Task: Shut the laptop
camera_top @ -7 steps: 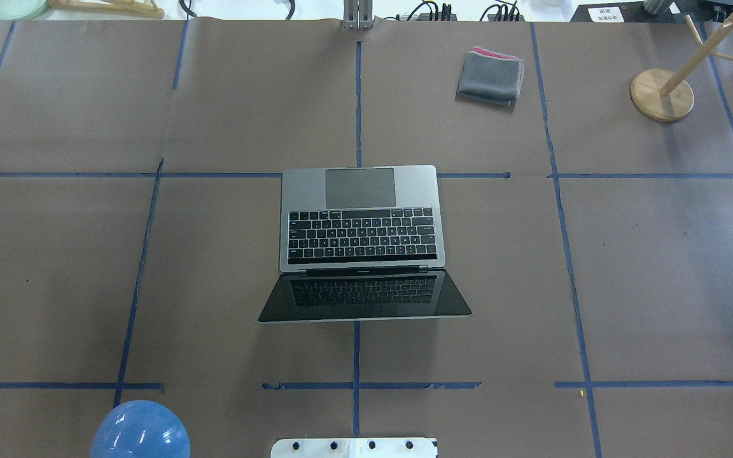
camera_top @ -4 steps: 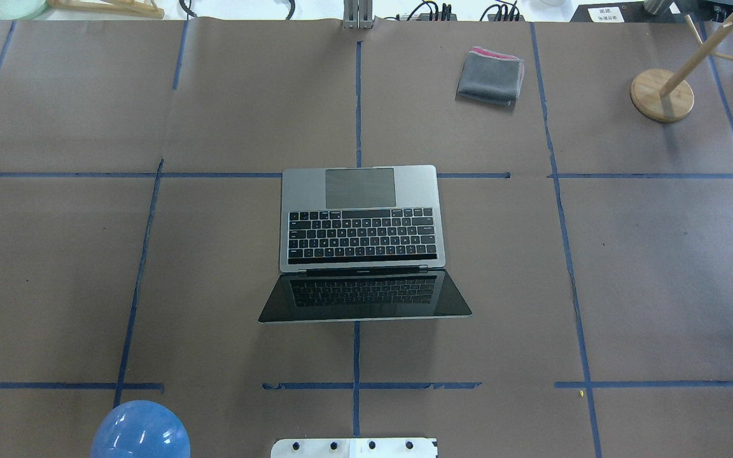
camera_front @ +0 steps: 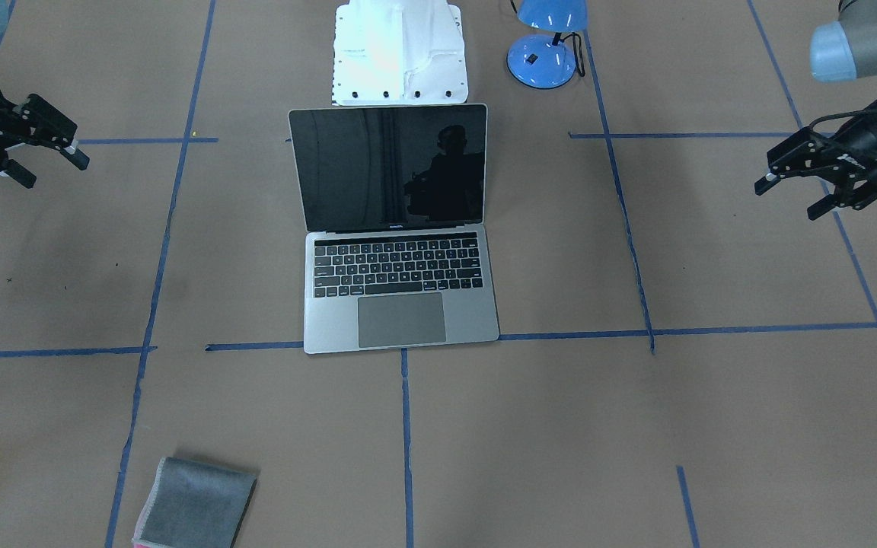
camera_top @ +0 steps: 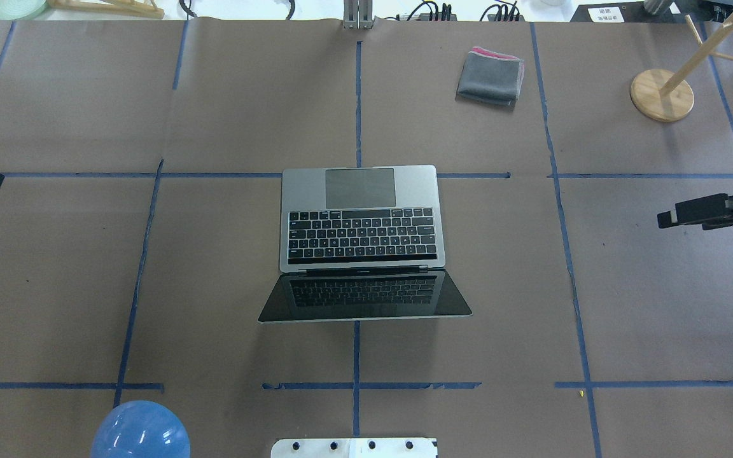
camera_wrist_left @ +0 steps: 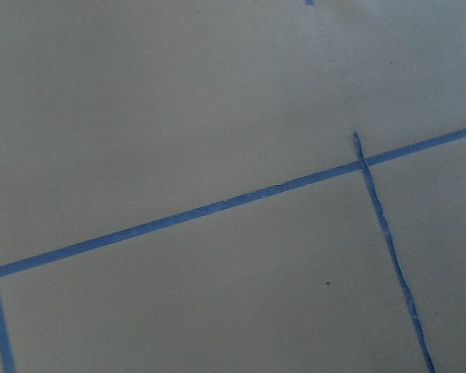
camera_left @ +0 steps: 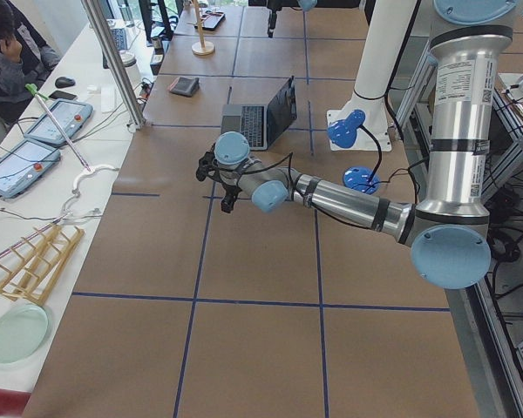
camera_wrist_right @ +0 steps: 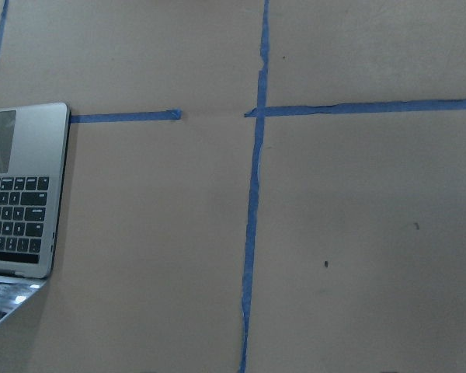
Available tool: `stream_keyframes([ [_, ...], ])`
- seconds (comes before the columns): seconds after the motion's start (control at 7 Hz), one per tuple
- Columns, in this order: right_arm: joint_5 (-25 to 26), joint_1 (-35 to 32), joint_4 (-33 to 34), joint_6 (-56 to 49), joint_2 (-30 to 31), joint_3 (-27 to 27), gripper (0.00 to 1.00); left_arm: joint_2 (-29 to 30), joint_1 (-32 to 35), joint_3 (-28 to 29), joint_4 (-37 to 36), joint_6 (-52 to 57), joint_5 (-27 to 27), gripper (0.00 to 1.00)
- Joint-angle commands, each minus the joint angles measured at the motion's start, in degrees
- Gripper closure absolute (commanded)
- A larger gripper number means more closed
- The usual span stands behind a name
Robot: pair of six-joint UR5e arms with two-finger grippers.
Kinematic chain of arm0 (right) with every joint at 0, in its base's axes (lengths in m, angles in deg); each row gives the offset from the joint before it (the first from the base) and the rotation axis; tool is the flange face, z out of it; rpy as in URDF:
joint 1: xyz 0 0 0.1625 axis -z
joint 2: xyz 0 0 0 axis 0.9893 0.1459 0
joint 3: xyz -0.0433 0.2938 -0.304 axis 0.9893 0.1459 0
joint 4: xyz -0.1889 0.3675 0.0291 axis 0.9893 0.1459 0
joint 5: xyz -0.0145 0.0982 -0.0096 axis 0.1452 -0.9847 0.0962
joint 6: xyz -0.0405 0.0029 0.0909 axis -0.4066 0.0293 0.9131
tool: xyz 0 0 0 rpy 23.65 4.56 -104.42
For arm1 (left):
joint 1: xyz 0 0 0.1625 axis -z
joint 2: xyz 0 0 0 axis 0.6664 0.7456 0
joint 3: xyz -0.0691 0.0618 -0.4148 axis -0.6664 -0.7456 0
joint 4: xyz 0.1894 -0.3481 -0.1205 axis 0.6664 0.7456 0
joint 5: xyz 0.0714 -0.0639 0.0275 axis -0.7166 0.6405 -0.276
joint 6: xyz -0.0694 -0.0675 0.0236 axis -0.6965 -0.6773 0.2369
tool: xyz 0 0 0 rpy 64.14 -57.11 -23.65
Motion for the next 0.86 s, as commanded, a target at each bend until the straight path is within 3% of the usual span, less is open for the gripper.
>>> stream_keyframes([
  [0.0,1.58,6.55,-4.76,1.75,1.46,-0.04,0.21,-0.04,-7.29,0.04,11.16,-11.73,0.01,0.0],
  [0.29,6.64,15.41,-5.3,1.83,1.29,-0.56,0.27,0.57,-15.1,-0.05,16.55,-17.91,-0.16,0.0],
  [0.57,8.42,21.14,-5.3,3.49,0.85,-2.05,0.36,3.28,-20.56,0.04,16.66,-21.7,-0.6,0.0],
  [0.71,14.88,27.43,-5.22,8.9,-1.16,-3.11,0.42,4.43,-24.15,0.13,16.66,-21.89,-0.78,0.0],
])
